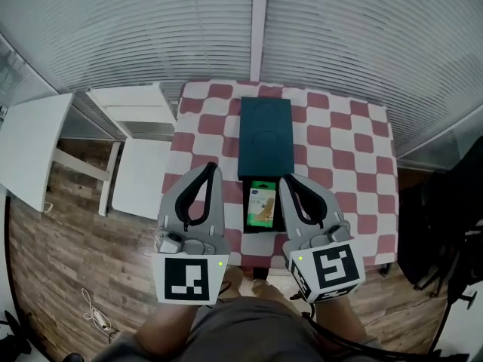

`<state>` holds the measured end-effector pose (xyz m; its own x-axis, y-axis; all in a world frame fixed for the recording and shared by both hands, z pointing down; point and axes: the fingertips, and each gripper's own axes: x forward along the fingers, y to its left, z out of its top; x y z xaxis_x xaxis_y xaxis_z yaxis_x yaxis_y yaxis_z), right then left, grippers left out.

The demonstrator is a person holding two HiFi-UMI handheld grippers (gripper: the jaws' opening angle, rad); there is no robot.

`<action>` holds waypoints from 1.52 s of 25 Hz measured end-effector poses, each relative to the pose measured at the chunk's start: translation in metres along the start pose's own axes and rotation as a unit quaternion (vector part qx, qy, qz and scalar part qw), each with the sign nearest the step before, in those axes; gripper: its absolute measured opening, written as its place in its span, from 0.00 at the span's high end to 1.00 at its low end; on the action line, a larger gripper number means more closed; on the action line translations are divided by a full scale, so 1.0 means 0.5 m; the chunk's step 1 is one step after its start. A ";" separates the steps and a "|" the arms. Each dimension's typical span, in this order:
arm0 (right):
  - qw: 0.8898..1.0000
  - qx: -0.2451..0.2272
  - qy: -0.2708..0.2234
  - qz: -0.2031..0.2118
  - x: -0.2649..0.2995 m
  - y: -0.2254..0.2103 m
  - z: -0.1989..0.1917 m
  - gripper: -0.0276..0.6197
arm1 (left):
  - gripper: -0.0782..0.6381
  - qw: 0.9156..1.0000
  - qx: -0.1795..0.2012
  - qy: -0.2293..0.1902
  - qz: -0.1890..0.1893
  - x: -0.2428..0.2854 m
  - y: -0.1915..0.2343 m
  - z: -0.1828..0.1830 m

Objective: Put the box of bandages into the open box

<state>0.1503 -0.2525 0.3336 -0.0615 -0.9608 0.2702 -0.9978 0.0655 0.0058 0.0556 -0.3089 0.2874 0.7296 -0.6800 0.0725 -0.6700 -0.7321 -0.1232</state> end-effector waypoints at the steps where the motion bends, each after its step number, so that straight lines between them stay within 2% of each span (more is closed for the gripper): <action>1: 1.000 -0.004 -0.017 -0.004 -0.007 -0.005 0.027 0.92 | 0.89 1.000 0.006 -0.010 0.002 -0.001 0.000 0.020; 6: 0.996 -0.022 -0.081 -0.023 -0.047 -0.018 0.137 0.92 | 0.89 0.998 0.042 -0.051 0.012 -0.009 0.000 0.106; 11: 0.992 -0.041 -0.116 -0.036 -0.068 -0.023 0.190 0.92 | 0.89 0.994 0.061 -0.086 0.016 -0.017 -0.007 0.161; 21: 0.988 -0.043 -0.141 -0.044 -0.082 -0.024 0.221 0.92 | 0.89 0.992 0.073 -0.102 0.018 -0.035 -0.009 0.187; 38: 0.989 -0.038 -0.140 -0.038 -0.082 -0.016 0.216 0.92 | 0.89 0.992 0.072 -0.097 0.026 -0.048 -0.003 0.185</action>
<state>0.1584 -0.2426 0.2185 -0.0016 -0.9999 -0.0114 -0.9959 0.0006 0.0900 0.0516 -0.2877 0.1941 0.7163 -0.6861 -0.1275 -0.6913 -0.6729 -0.2631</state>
